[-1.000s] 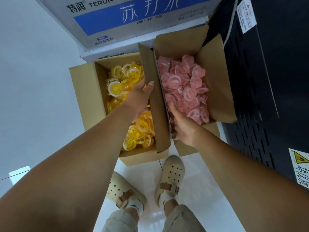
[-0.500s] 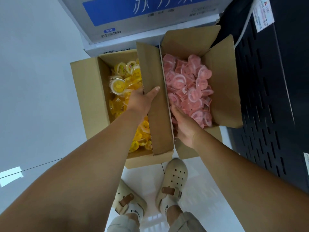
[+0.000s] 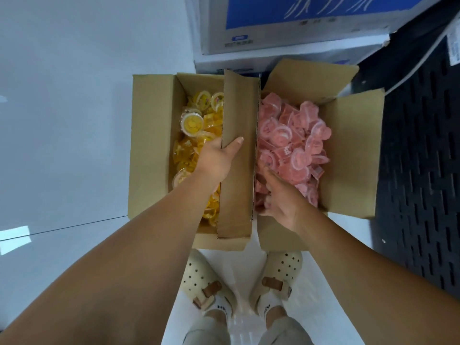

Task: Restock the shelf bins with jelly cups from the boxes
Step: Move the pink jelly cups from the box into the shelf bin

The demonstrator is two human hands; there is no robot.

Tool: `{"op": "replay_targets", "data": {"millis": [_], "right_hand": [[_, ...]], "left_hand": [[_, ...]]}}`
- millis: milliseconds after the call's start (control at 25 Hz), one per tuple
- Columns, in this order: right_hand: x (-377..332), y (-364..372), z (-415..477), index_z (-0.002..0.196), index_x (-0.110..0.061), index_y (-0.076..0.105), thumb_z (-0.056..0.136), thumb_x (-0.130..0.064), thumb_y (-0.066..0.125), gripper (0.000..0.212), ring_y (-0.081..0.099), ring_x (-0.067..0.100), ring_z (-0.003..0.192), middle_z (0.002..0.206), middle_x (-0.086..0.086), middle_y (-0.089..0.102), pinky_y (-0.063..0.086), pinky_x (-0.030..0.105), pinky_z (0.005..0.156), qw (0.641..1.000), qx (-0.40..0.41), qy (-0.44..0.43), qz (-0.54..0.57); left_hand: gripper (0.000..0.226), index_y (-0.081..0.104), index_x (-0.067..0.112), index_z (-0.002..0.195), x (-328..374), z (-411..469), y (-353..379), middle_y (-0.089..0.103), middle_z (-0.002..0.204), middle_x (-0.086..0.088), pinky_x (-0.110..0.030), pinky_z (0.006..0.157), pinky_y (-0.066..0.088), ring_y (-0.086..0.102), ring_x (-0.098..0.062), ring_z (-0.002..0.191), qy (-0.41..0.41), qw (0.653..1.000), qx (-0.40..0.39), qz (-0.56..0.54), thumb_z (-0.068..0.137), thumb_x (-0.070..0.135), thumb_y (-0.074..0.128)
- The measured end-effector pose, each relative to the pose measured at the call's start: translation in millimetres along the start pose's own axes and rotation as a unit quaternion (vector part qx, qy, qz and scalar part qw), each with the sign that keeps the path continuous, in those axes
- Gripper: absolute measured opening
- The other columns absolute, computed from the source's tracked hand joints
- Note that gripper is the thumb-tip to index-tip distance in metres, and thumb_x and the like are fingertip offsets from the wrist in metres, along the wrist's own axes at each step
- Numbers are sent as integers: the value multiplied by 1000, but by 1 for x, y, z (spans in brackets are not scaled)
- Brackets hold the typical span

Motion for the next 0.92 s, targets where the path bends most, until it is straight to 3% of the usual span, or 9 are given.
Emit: {"op": "replay_targets", "data": {"millis": [120, 200, 320, 400, 480, 640, 720, 800, 920], "right_hand": [[8, 44, -2, 144, -48, 31, 93, -61, 39, 52, 32, 28, 139, 153, -2, 33, 27, 58, 108, 1000, -12, 11, -26], [17, 76, 1, 142, -50, 33, 94, -60, 38, 49, 38, 25, 136, 153, -5, 34, 32, 55, 107, 998, -32, 23, -47], [25, 118, 2, 134, -40, 49, 97, -55, 36, 42, 62, 12, 101, 134, -5, 55, 52, 32, 77, 998, -31, 28, -41], [23, 139, 12, 136, -31, 50, 97, -60, 29, 53, 57, 26, 112, 141, 5, 51, 48, 45, 92, 999, -11, 17, -38], [18, 160, 21, 135, -27, 52, 91, -71, 28, 67, 57, 36, 114, 138, 13, 54, 48, 56, 93, 1000, -11, 21, -21], [10, 186, 16, 106, -34, 64, 86, -78, 23, 63, 54, 40, 118, 121, 11, 60, 39, 70, 96, 999, -22, 20, -20], [12, 192, 9, 85, -40, 65, 90, -73, 18, 58, 57, 37, 113, 107, 5, 66, 37, 68, 100, 999, -40, 12, -26], [17, 207, 1, 71, -45, 73, 93, -70, 15, 67, 59, 36, 107, 107, 7, 72, 36, 67, 101, 996, -68, 17, -47], [22, 242, -2, 60, -43, 74, 93, -70, 13, 74, 57, 37, 97, 141, 28, 44, 37, 67, 100, 992, -101, 17, -68]], "left_hand": [[22, 56, 20, 91, -12, -1, -44, 57, 86, 0, -24, 69, 44, 52, -14, 78, 20, 999, 32, 24, 94, 39, 66], [30, 51, 20, 74, -18, -6, -78, 53, 69, 7, -13, 58, 39, 49, -7, 66, 17, 998, 58, 20, 94, 37, 66], [44, 41, 15, 65, -30, -12, -123, 35, 55, 7, -15, 42, 27, 32, -6, 47, 0, 996, 90, 3, 94, 37, 67], [46, 38, 15, 67, -39, -16, -146, 27, 57, 4, -19, 42, 22, 25, -8, 47, -3, 995, 102, 8, 93, 40, 67], [49, 33, 18, 63, -49, -20, -159, 30, 52, 8, -18, 45, 26, 28, -7, 45, -3, 995, 100, 22, 95, 39, 64], [39, 64, 2, 94, -55, -33, -165, 69, 95, -16, -31, 84, 42, 62, -28, 92, 8, 994, 105, 23, 98, 41, 58], [42, 57, 3, 76, -59, -37, -170, 61, 81, -20, -33, 71, 39, 58, -30, 75, 10, 993, 113, 6, 98, 39, 59], [51, 38, 15, 57, -60, -44, -181, 36, 50, -1, -30, 63, 30, 39, -19, 53, 22, 992, 121, 6, 98, 36, 60], [47, 42, 21, 58, -68, -43, -210, 39, 51, 7, -33, 64, 34, 40, -18, 56, 28, 992, 126, 10, 98, 39, 59]]}}
Point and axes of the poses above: each hand's wrist, its own z-axis towards the middle knuckle, its own y-axis out of the palm, x = y × z, the point moved 2 cm from there along z, towards the middle knuckle
